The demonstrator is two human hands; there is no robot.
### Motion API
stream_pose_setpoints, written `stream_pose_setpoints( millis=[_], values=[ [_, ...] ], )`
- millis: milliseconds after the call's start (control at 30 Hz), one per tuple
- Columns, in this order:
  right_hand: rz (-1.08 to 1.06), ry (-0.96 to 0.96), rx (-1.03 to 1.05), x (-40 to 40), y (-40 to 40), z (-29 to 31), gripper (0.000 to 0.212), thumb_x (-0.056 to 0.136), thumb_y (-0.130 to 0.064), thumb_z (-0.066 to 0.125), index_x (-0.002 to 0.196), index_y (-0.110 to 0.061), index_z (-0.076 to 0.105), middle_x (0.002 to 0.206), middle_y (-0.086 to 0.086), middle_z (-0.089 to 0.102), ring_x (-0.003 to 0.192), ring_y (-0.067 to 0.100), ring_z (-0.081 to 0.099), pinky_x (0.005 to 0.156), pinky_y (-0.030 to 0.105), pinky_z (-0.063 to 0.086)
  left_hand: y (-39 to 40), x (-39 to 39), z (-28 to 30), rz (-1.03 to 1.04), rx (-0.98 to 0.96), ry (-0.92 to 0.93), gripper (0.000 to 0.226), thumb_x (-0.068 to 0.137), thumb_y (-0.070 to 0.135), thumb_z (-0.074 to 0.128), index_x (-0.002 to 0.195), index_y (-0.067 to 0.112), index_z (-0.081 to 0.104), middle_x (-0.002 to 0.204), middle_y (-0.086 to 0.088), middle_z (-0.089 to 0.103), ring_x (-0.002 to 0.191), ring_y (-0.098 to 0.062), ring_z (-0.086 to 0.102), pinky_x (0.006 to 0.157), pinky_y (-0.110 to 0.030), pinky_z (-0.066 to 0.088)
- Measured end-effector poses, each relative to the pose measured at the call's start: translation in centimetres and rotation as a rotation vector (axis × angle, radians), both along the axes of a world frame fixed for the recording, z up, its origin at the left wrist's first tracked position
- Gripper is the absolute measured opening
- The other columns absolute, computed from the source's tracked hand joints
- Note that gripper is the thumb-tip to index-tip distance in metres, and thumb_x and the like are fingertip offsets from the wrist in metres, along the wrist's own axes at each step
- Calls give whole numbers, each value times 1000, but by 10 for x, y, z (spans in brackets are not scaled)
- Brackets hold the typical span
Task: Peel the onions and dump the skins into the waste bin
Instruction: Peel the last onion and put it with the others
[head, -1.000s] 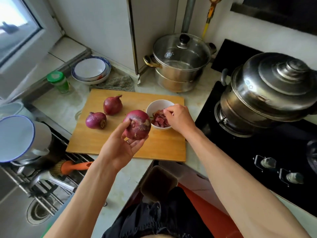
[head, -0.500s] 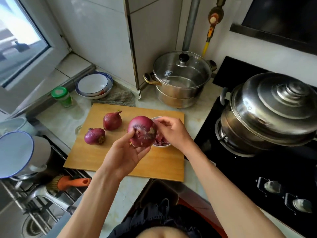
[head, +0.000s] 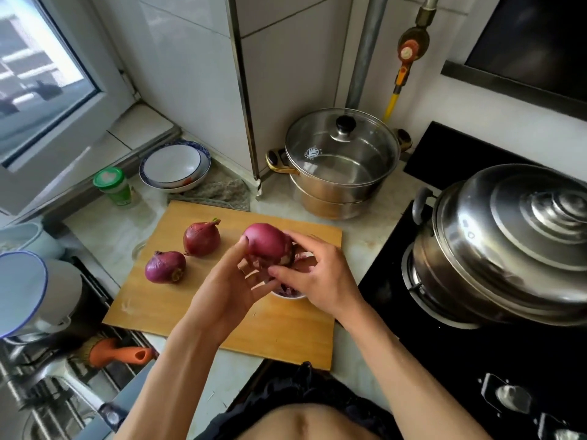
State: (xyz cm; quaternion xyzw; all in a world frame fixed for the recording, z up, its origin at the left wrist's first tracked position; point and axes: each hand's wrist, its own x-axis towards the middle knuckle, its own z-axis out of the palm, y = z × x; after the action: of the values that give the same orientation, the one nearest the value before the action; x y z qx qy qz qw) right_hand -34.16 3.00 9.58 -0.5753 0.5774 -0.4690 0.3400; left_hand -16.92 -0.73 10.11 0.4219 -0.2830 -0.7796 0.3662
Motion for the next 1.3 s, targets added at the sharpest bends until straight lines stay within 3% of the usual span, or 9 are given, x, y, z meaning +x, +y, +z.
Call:
stream_pose_setpoints(
  millis=[67,167,300,467,733,833,1067,1200,1300],
  values=[
    [9,168,-135,0,-6,-3,64,74,-23,88,132,-9,63,127,-1,64,112,-4,57,94,10,45,-2,-6,2,40,-5,-4,62,87,53,72,128,6,68,117,-19,67,105,-29,69,94,-43,60],
    [37,248,-257,1,-11,-5,65,76,-28,86,133,-8,61,132,3,61,121,12,57,101,29,50,-3,-14,9,78,-13,31,47,94,47,63,116,7,73,114,-20,71,102,-28,72,83,-37,63],
    [-14,43,-177,-3,-11,1,80,74,-31,87,143,-17,48,130,-2,59,109,8,60,89,17,51,-8,-21,22,89,86,112,59,94,51,60,123,0,68,123,-26,70,101,-32,73,80,-36,63],
    [-34,-44,-196,-8,-11,9,77,75,-36,81,143,-19,48,125,-4,62,106,15,62,84,17,51,-14,-23,25,15,150,57,72,91,63,60,126,1,71,142,-29,58,138,-42,49,116,-48,40],
    [72,331,-284,-24,-8,25,67,81,-32,74,142,-15,52,118,-4,63,103,14,56,94,25,46,-18,-37,34,-127,87,-30,59,88,63,52,89,13,83,97,-12,76,85,-24,69,68,-30,58],
    [90,380,-303,-27,-9,28,63,83,-35,69,141,-13,53,116,-1,62,106,18,56,96,29,46,-19,-39,36,-162,98,-32,59,91,61,51,91,10,79,85,-12,74,68,-20,70,55,-27,58],
    [129,342,-246,-28,-16,28,55,81,-25,78,131,-8,60,114,1,57,104,14,58,92,32,51,-26,-39,35,-222,142,-53,58,90,64,53,99,10,74,85,-12,71,60,-18,67,48,-26,58],
    [153,287,-148,-29,-22,32,52,79,-26,80,126,-12,61,111,-8,52,98,-5,51,90,18,47,-32,-41,35,-249,155,-55,58,91,63,52,104,10,72,89,-11,71,58,-17,66,46,-27,58],
    [159,285,-98,-30,-24,34,49,78,-23,83,121,-13,62,106,-12,49,96,-5,51,88,12,43,-34,-42,33,-257,165,-51,59,91,63,52,108,10,70,91,-11,71,58,-16,65,46,-27,58]
  ],
)
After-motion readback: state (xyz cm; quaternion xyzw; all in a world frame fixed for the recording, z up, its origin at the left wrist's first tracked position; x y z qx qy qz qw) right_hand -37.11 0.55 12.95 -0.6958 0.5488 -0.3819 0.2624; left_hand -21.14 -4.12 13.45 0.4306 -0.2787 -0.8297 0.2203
